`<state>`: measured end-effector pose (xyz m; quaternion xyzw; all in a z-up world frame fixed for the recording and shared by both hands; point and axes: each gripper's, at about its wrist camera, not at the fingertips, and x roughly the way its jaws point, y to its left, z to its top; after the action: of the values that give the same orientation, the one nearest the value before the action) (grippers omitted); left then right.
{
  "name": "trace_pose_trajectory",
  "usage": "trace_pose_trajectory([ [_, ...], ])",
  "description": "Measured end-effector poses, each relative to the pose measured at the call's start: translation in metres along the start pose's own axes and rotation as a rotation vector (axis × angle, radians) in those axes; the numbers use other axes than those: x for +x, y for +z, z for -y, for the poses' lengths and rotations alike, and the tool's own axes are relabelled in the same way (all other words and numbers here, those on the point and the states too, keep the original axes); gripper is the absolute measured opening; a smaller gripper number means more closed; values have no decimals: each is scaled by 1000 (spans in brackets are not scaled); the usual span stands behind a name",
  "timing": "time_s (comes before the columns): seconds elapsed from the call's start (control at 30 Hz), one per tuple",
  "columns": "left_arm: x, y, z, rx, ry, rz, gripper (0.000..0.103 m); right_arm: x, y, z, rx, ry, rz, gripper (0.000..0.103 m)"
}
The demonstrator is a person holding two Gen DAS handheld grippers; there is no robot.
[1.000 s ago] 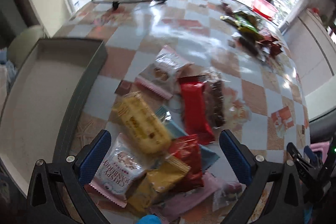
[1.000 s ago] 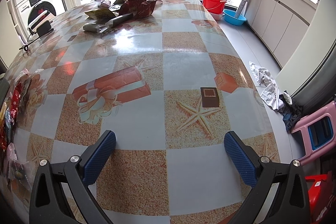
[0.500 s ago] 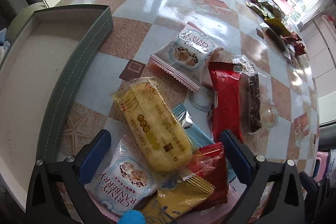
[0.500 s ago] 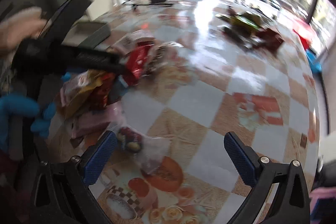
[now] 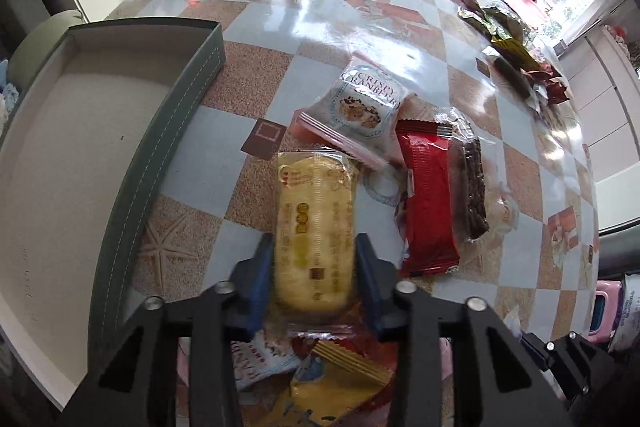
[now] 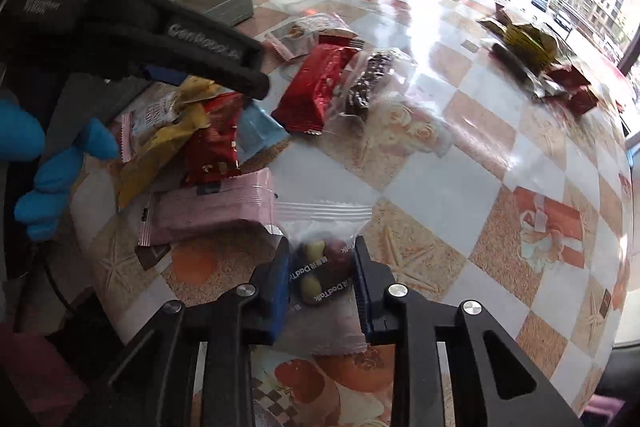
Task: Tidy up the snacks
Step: 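Carry the yellow cake bar with the left gripper while the right gripper carries a candy pack to the tray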
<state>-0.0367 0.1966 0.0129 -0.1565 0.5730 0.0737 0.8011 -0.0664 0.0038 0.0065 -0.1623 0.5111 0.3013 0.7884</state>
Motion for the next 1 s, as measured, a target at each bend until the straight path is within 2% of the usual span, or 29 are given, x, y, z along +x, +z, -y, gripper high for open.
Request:
trace_pose_trajectory([
  [0.1,-4,-6,-2,6,-60,16,39,-2,-2,18,94,25,12,29],
  [0.27,-25,-17,3,79,-69,95,39,-17,-9,40,232,87,52,29],
  [0.47,-50,-21,9,136,-78,159,39,-28,-10,58,332,138,77,29],
  [0.7,-84,-25,0,162,-70,230,39,-41,-5,39,315,139,83,29],
  [1.0,-115,-31,-65,74,-27,282,39,-41,43,-14,246,186,83,29],
])
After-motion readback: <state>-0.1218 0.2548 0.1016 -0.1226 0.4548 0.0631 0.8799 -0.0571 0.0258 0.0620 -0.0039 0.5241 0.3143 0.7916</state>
